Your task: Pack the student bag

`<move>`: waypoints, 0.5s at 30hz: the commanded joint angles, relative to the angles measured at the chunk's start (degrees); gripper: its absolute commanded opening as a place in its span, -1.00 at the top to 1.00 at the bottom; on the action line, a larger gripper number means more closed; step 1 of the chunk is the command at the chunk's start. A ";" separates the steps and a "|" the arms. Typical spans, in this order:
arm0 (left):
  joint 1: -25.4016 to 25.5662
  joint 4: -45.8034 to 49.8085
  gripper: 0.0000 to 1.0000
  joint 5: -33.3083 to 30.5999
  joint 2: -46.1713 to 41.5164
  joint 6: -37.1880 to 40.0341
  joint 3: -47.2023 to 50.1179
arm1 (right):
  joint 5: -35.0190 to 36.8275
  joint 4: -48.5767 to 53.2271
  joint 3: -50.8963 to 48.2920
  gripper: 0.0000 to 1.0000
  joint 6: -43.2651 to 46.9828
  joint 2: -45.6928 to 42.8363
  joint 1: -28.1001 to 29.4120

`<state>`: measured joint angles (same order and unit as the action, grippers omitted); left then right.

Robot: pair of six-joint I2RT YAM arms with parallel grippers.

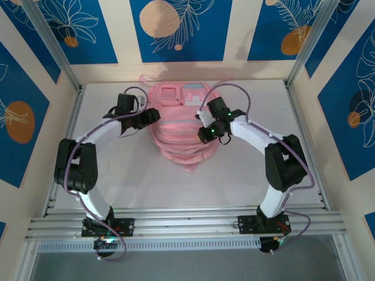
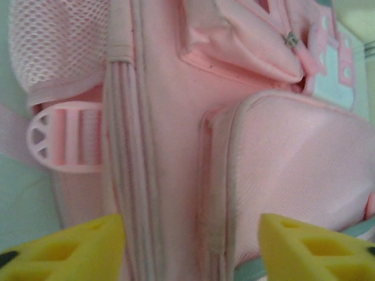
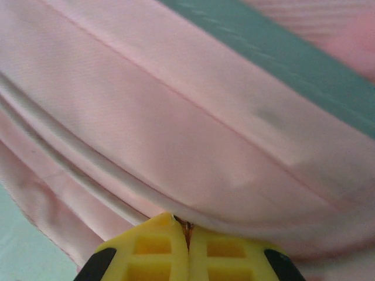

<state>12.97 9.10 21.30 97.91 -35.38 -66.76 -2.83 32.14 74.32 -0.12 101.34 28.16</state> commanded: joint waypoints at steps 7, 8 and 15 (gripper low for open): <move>7.07 4.86 -0.53 -3.49 -12.67 -6.65 11.18 | -5.74 -3.31 5.33 1.00 -1.59 7.57 5.79; 8.12 4.65 -0.53 -4.16 -13.46 -7.48 12.43 | -5.93 -3.39 5.47 1.00 -1.83 7.77 6.00; 12.90 0.08 -0.44 -8.40 -14.08 -12.68 19.56 | -8.39 -4.31 4.23 1.00 -4.24 6.74 7.18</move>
<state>25.28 10.63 15.68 83.74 -44.66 -49.28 -6.72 28.05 78.76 -3.75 107.90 33.76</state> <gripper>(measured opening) 0.730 0.055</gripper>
